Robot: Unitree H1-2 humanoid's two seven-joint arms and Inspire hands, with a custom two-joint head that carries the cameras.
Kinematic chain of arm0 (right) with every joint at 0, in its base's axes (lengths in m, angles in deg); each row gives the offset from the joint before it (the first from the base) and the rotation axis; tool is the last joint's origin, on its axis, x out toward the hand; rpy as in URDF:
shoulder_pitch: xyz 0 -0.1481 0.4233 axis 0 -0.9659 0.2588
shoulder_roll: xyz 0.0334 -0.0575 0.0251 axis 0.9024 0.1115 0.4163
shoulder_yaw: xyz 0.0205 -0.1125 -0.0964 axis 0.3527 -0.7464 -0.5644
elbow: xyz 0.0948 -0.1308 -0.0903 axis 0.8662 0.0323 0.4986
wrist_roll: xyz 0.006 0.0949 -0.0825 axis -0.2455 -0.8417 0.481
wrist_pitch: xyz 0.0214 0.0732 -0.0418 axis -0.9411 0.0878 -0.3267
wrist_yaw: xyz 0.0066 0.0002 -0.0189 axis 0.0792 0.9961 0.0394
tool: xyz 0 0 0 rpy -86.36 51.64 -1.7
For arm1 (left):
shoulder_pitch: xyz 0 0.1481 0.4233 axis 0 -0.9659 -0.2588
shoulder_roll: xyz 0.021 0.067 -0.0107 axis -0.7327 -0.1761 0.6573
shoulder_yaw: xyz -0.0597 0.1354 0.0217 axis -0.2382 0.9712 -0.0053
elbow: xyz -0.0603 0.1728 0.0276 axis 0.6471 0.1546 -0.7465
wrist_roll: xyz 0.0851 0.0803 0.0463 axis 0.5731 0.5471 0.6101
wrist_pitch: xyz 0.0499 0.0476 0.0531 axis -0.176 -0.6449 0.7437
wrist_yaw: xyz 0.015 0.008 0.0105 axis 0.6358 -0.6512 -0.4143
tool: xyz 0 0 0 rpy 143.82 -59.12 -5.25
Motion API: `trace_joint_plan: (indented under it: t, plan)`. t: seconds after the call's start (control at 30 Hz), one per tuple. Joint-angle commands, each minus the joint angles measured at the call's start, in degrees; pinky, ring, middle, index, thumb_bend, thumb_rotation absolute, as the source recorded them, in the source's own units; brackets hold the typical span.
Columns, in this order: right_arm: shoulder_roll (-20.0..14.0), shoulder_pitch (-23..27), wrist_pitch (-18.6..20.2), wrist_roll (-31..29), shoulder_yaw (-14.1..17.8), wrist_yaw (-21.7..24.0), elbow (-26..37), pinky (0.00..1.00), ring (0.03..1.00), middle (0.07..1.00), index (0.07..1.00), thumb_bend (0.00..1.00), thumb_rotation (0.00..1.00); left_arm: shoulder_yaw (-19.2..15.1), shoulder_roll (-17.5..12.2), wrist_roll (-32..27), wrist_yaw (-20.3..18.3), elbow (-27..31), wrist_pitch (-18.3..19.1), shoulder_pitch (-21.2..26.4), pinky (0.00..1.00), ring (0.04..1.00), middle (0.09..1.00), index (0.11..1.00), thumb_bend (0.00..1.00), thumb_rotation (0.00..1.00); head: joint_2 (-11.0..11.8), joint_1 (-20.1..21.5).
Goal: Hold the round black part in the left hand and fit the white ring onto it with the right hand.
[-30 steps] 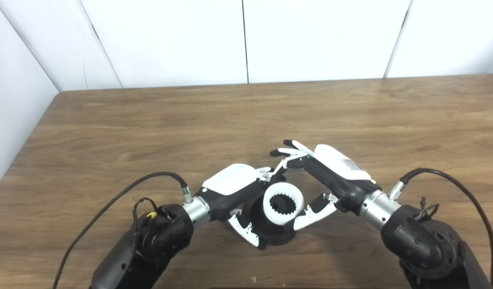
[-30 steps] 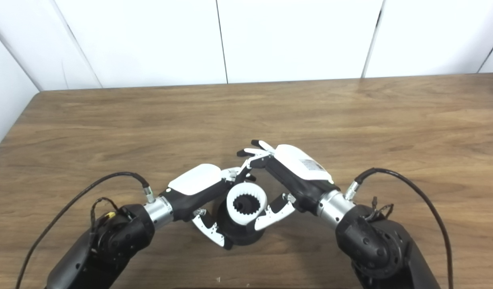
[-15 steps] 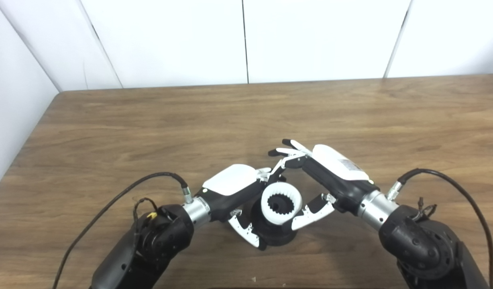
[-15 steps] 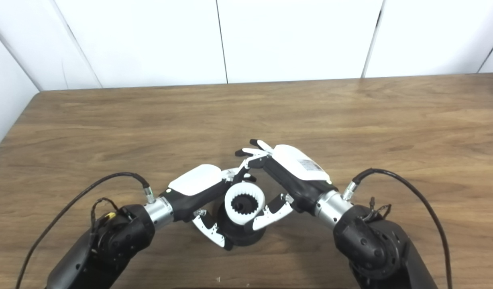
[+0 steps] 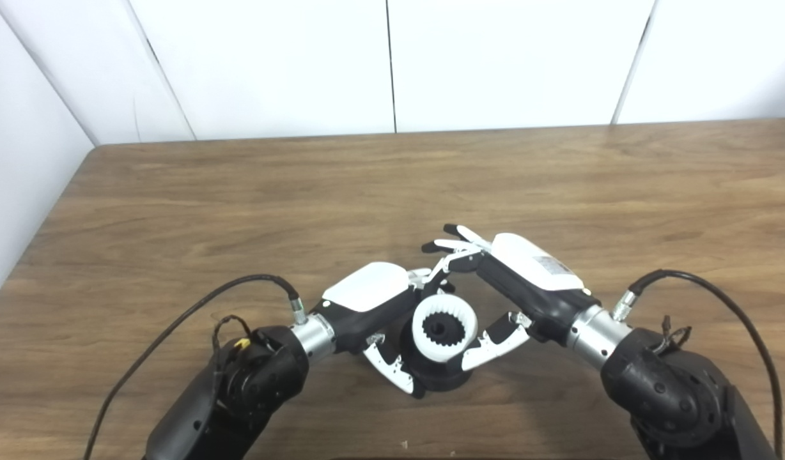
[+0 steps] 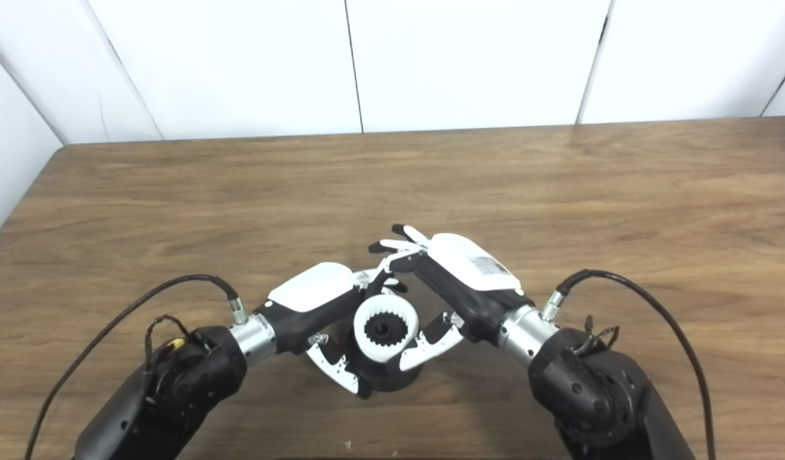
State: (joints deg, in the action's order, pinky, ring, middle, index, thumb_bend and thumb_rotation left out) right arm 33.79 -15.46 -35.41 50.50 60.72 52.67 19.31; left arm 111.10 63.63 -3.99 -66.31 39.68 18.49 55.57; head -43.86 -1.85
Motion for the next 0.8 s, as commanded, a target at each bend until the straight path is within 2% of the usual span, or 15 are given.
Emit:
trace_joint_plan:
  t: [0.0,0.6,0.67,0.77]
  plan:
    - [0.1,1.6,-1.8,-0.1,0.3,-0.4,1.4,0.94,1.000,0.893,0.491,0.52,0.15,1.3,0.0,1.0,-2.0,-0.1,0.5,-0.4,0.89,0.963,0.910,0.707,0.80,0.18,-0.1,-0.1]
    - [-0.2,1.9,-2.5,-0.5,0.3,-0.7,0.4,0.92,1.000,0.895,0.490,0.52,0.15,1.1,0.2,0.1,-2.8,0.3,1.5,-0.1,0.91,0.966,0.912,0.710,0.86,0.22,-0.1,-0.5]
    - [-0.1,1.9,-2.9,-0.6,0.3,-1.0,0.1,0.91,1.000,0.891,0.490,0.52,0.15,1.2,0.2,0.2,-2.8,0.4,1.4,0.0,0.90,0.961,0.905,0.760,0.87,0.24,-0.1,-0.5]
    - [0.3,2.1,-2.9,-0.5,0.2,-1.0,-0.2,0.91,1.000,0.891,0.490,0.52,0.15,1.1,0.2,0.2,-2.7,0.2,1.0,0.0,0.90,0.959,0.902,0.786,0.87,0.24,0.0,-0.6]
